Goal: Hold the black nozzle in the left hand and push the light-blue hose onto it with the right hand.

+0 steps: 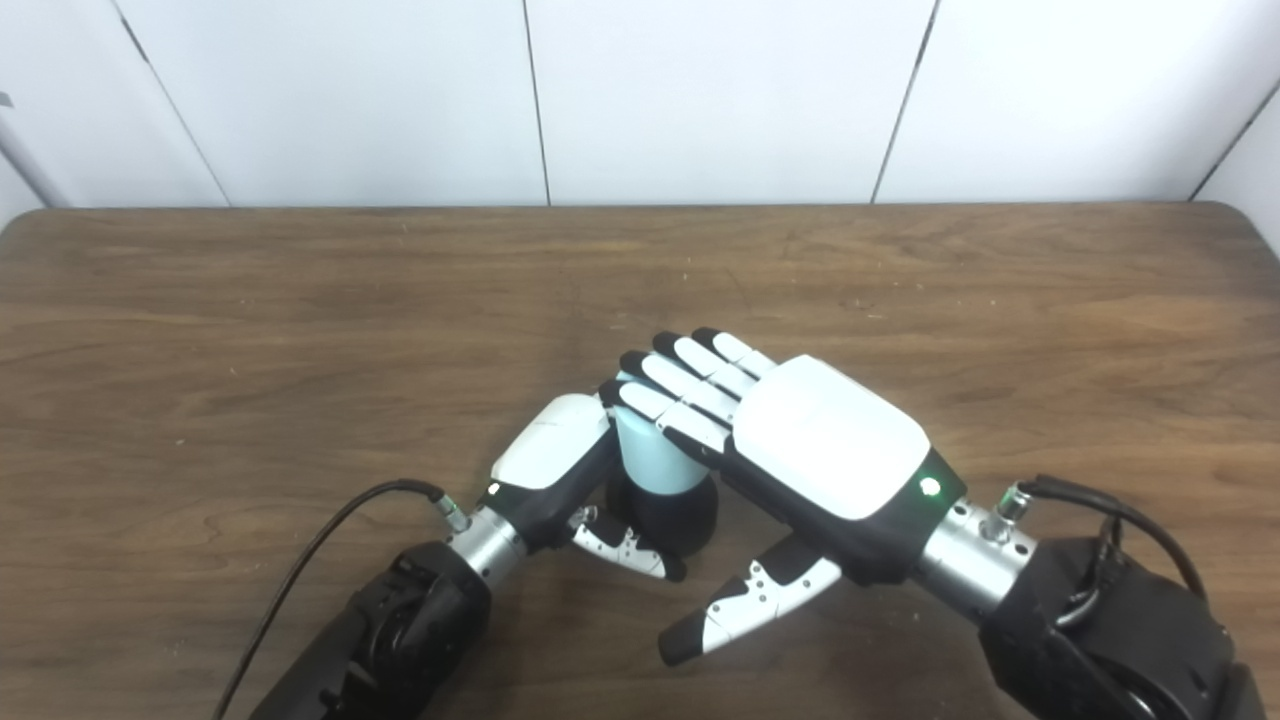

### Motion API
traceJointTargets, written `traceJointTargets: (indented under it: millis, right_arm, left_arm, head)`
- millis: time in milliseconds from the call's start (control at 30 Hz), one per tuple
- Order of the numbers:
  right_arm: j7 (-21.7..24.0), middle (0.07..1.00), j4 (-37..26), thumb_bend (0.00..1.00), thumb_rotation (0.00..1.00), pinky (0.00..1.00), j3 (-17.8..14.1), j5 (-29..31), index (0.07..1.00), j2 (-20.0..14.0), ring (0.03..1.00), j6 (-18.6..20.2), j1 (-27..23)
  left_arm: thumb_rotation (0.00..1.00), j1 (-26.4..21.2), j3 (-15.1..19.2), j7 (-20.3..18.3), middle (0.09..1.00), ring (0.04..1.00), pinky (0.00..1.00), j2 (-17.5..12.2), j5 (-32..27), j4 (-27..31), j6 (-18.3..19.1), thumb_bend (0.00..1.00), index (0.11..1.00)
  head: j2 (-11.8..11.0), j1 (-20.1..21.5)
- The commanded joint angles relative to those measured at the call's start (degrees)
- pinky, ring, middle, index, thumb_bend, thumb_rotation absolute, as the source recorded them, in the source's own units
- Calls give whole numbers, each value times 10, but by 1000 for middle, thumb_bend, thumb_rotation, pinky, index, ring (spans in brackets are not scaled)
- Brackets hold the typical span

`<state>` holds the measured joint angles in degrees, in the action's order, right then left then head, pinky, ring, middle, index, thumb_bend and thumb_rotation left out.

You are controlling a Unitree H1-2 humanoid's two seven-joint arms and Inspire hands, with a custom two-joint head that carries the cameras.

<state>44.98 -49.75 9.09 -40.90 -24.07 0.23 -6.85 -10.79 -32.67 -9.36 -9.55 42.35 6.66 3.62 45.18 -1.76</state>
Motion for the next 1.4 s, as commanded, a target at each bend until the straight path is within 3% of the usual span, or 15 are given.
traceJointTargets:
  millis: [0,433,800,1367]
  right_arm:
    - [-4,985,-5,632,1000,1000,2,3,956,-8,997,-12,-1]
    - [-8,961,5,637,1000,1000,1,10,936,-19,980,-9,12]
    - [-63,960,56,639,1000,1000,2,6,936,-32,979,-47,54]
    - [-74,963,65,645,1000,1000,7,19,943,-33,974,-35,72]
  left_arm:
    - [0,24,-19,-47,438,675,1000,-14,15,-27,18,519,502]
    - [0,26,-15,-44,461,674,1000,-9,9,-26,20,522,494]
    - [0,26,-13,-45,464,676,1000,-4,7,-28,22,523,493]
    - [0,22,-10,-45,469,671,1000,-5,3,-28,18,524,491]
  head:
    - [1,-1]
    - [1,2]
    - [-1,2]
    - [-1,2]
